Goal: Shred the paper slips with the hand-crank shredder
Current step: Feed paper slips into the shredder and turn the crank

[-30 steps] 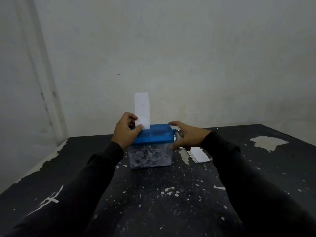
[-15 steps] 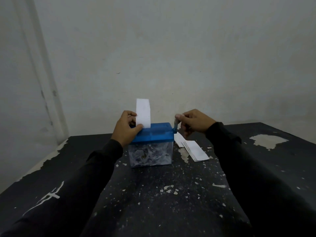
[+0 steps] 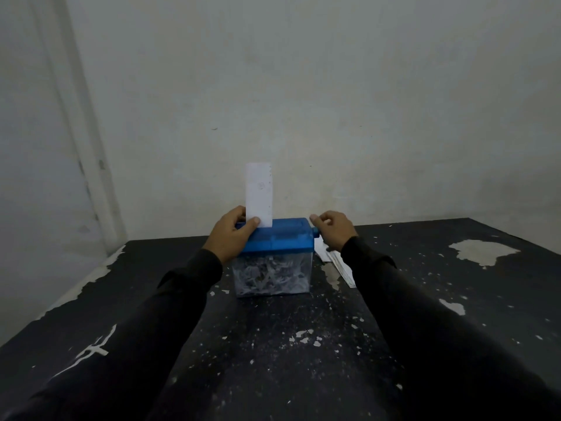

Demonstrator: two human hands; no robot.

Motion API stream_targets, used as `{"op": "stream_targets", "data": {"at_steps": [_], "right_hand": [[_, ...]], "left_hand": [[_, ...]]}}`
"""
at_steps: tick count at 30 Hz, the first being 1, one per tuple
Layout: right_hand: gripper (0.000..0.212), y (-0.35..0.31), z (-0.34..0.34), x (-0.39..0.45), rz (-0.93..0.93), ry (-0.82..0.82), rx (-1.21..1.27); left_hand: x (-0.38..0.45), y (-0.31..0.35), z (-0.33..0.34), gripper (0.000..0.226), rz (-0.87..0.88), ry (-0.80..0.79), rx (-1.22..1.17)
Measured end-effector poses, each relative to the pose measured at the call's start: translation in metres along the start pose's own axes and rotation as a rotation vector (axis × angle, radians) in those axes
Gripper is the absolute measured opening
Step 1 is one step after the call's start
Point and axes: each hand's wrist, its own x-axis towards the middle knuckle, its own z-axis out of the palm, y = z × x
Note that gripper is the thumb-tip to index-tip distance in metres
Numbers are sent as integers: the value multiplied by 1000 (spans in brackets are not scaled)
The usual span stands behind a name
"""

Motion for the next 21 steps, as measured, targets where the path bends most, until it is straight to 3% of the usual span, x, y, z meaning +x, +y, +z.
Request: {"op": "stream_targets", "data": {"at_steps": [3, 6, 8, 12, 14, 17, 21], "right_hand": [[33, -27, -3, -7, -277, 85, 10], [24, -64, 8, -12, -451, -118, -110], [19, -72, 26, -7, -435, -224, -219], [20, -65, 44, 5, -361, -161, -196], [21, -64, 43, 5, -338, -179, -170], [23, -62, 41, 3, -319, -206, -164], [14, -67, 36, -4, -332, -226, -205]], "left_hand": [[0, 0, 0, 20, 33, 2, 19], [0, 2, 1, 14, 64, -13, -21], [0, 2, 2, 11, 60, -16, -66], [2, 0, 2, 21, 41, -10, -104], [3, -4, 1, 35, 14, -4, -87], [0, -5, 2, 31, 9, -2, -77], [0, -4, 1, 46, 24, -1, -32]]}}
